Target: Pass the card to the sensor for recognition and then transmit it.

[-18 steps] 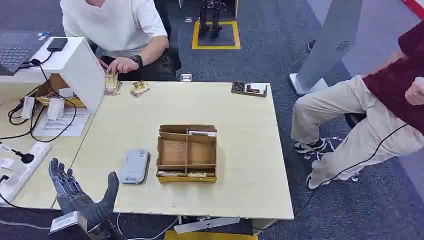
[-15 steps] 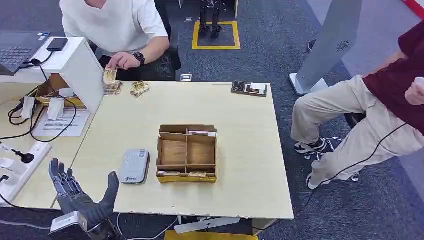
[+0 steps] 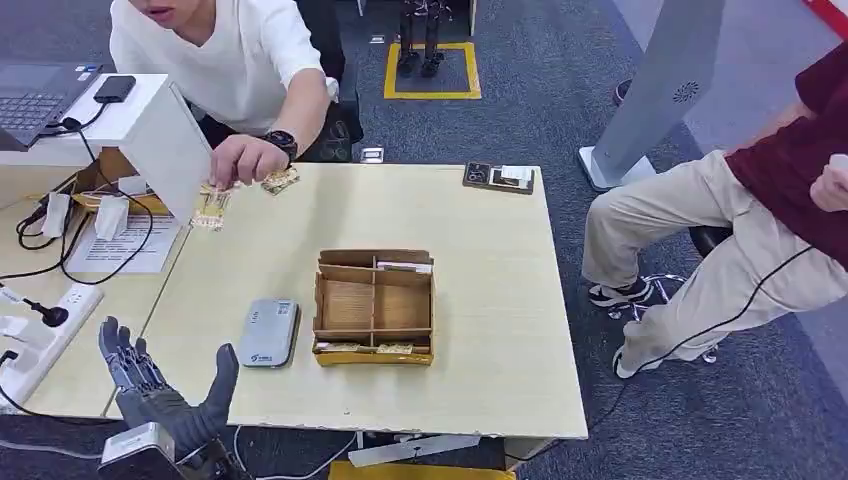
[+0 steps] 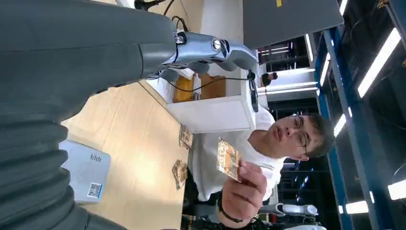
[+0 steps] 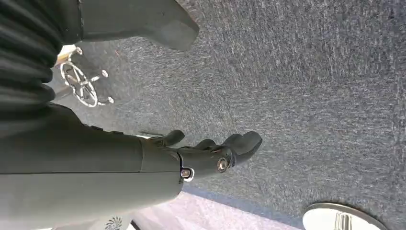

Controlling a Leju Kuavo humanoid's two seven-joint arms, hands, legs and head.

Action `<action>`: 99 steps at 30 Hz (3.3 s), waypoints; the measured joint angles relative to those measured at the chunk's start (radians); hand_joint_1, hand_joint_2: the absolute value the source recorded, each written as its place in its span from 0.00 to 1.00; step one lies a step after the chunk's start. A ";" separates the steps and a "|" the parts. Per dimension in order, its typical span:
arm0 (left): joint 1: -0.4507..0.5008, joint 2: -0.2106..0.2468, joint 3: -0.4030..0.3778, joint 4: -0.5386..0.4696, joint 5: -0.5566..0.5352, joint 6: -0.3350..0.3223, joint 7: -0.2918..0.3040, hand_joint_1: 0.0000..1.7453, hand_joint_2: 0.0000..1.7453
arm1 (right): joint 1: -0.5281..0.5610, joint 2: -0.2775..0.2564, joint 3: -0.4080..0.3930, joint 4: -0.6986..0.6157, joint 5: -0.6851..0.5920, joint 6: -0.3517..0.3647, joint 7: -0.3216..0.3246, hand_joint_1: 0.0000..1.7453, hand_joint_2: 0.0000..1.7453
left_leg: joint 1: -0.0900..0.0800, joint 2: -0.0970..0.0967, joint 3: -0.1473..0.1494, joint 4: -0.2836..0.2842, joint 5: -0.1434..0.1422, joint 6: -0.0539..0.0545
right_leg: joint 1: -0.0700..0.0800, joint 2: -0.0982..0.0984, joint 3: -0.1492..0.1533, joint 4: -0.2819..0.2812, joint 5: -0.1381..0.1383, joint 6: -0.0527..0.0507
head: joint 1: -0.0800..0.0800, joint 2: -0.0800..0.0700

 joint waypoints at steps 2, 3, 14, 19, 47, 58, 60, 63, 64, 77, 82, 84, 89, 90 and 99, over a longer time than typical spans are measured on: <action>0.000 0.000 0.000 0.000 -0.001 0.000 -0.008 0.00 0.00 | 0.000 0.000 0.000 0.000 0.002 0.000 0.000 0.00 1.00 | 0.000 0.000 0.000 0.000 0.000 0.000 | 0.000 0.000 0.000 0.000 0.000 0.000 | 0.000 0.000; 0.000 0.000 0.000 0.000 -0.005 0.000 -0.010 0.00 0.00 | 0.000 -0.001 0.001 0.000 0.003 0.000 0.001 0.00 1.00 | 0.000 0.000 0.000 0.000 0.000 0.000 | 0.000 0.000 0.000 0.000 0.000 0.000 | 0.000 0.000; -0.001 -0.002 0.000 0.018 -0.088 0.000 0.034 0.00 1.00 | 0.000 -0.002 0.002 0.001 0.006 0.000 0.011 0.00 1.00 | 0.000 0.000 0.000 0.000 0.000 0.000 | 0.000 0.000 0.000 0.000 0.000 0.000 | 0.000 0.000; -0.023 -0.058 0.094 0.034 -0.372 0.000 -0.040 0.00 1.00 | 0.000 -0.007 0.011 0.002 0.037 0.005 0.014 0.00 1.00 | 0.000 0.000 0.000 0.000 0.000 0.000 | 0.000 0.000 0.000 0.000 0.000 0.000 | 0.001 0.000; -0.188 -0.061 0.349 0.086 -0.932 0.002 0.055 0.00 1.00 | -0.005 -0.032 0.083 0.024 0.089 0.040 0.021 0.00 1.00 | 0.000 0.001 0.002 0.000 0.000 0.000 | 0.000 0.001 0.000 0.000 0.000 -0.001 | 0.000 0.000; -0.221 -0.059 0.351 0.103 -1.008 0.002 0.100 0.00 1.00 | -0.006 -0.035 0.099 0.024 0.087 0.040 0.021 0.00 1.00 | 0.000 0.001 0.002 0.000 0.001 0.000 | 0.000 0.001 0.001 0.000 0.001 -0.001 | 0.000 0.000; -0.224 -0.059 0.351 0.107 -1.013 0.002 0.104 0.00 1.00 | -0.006 -0.035 0.101 0.024 0.087 0.040 0.021 0.00 1.00 | 0.000 0.001 0.002 0.000 0.001 0.000 | 0.000 0.001 0.001 0.000 0.001 -0.001 | 0.000 0.000; -0.234 -0.059 0.351 0.118 -1.031 0.002 0.120 0.00 1.00 | -0.007 -0.036 0.103 0.024 0.089 0.042 0.023 0.00 1.00 | 0.000 0.001 0.002 0.000 0.001 0.000 | 0.000 0.001 0.000 0.000 0.001 -0.001 | 0.000 0.000; -0.239 -0.059 0.351 0.123 -1.036 0.002 0.121 0.00 1.00 | -0.008 -0.036 0.104 0.024 0.090 0.042 0.025 0.00 1.00 | 0.000 0.001 0.002 0.000 0.001 0.000 | 0.000 0.001 0.000 0.000 0.001 -0.001 | 0.000 0.000; -0.266 -0.059 0.351 0.168 -1.069 0.002 0.147 1.00 1.00 | -0.016 -0.037 0.108 0.025 0.090 0.043 0.027 0.00 1.00 | 0.000 0.002 0.002 0.000 0.001 0.000 | 0.000 0.002 0.000 0.000 0.001 -0.001 | 0.000 0.000; -0.275 -0.059 0.350 0.181 -1.046 0.002 0.126 1.00 1.00 | -0.016 -0.037 0.108 0.026 0.089 0.043 0.027 0.00 1.00 | 0.000 0.002 0.002 0.000 0.001 0.000 | 0.000 0.003 -0.001 0.000 0.001 -0.001 | 0.000 0.000; -0.277 -0.059 0.350 0.183 -1.031 0.002 0.117 1.00 1.00 | -0.016 -0.037 0.108 0.027 0.089 0.043 0.027 0.00 1.00 | 0.000 0.002 0.002 0.000 0.001 0.000 | 0.000 0.003 -0.001 0.000 0.001 -0.001 | 0.000 0.000; -0.278 -0.059 0.350 0.183 -1.026 0.002 0.098 1.00 1.00 | -0.016 -0.037 0.109 0.029 0.089 0.043 0.027 0.00 1.00 | 0.000 0.002 0.002 0.000 0.001 0.000 | 0.000 0.003 -0.001 0.000 0.001 -0.001 | 0.000 0.000; -0.278 -0.059 0.350 0.183 -1.028 0.002 0.098 1.00 1.00 | -0.016 -0.037 0.109 0.029 0.089 0.043 0.027 0.00 1.00 | 0.000 0.002 0.002 0.000 0.001 0.000 | 0.000 0.003 -0.001 0.000 0.001 -0.001 | 0.000 0.000; -0.278 -0.059 0.350 0.183 -1.044 0.002 0.091 1.00 1.00 | -0.016 -0.037 0.109 0.030 0.089 0.045 0.027 0.00 1.00 | 0.000 0.002 0.002 0.000 0.001 0.000 | 0.000 0.003 0.000 0.000 0.001 -0.001 | 0.000 0.000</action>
